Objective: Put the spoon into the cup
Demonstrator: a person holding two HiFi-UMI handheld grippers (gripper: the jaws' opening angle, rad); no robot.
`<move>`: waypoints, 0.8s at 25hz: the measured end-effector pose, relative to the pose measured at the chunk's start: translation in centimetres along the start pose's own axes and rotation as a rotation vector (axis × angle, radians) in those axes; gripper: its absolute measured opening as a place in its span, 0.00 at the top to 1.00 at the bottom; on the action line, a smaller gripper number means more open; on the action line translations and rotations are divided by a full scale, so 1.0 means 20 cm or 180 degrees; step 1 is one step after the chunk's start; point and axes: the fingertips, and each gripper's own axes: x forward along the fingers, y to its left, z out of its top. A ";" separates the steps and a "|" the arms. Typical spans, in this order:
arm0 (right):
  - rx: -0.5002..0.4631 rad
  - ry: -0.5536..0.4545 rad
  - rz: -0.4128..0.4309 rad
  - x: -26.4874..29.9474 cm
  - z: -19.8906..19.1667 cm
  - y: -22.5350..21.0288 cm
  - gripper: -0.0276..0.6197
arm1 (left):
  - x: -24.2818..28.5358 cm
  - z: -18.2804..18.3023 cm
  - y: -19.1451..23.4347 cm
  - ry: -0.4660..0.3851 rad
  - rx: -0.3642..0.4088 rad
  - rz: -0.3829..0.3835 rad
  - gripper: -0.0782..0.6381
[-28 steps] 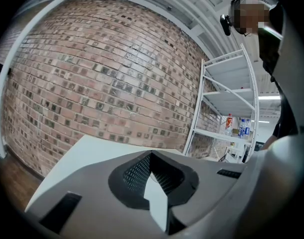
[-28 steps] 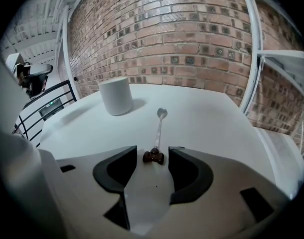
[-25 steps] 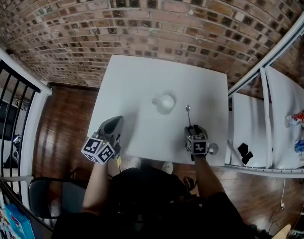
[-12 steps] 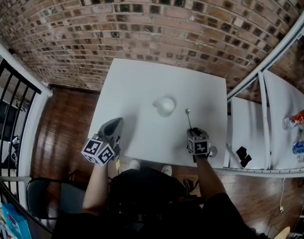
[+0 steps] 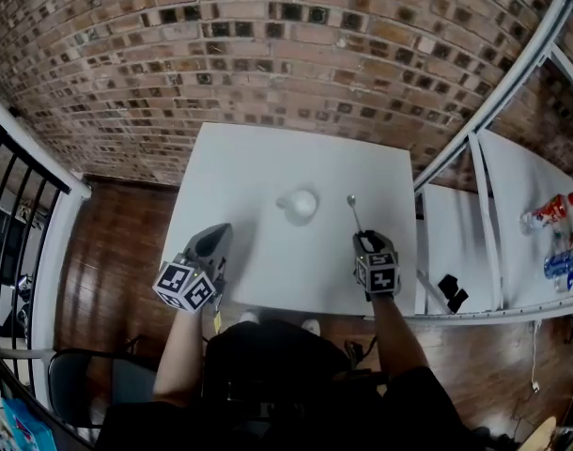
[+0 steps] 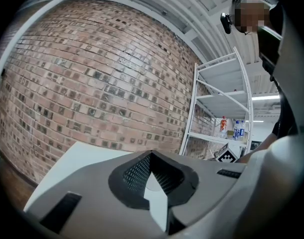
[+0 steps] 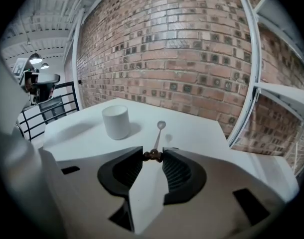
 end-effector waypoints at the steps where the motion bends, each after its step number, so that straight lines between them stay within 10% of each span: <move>1: 0.0004 -0.0090 -0.0018 -0.02 0.04 -0.01 0.76 | 0.01 0.01 -0.01 -0.0008 0.0017 -0.0016 0.89; 12: -0.0090 -0.1168 0.0017 -0.38 0.56 -0.03 0.76 | 0.04 0.16 -0.03 -0.0186 0.0139 -0.0084 0.89; 20: -0.0228 -0.1336 0.0244 -0.40 0.68 0.07 0.76 | 0.03 0.20 -0.05 -0.0244 0.0173 -0.0041 0.89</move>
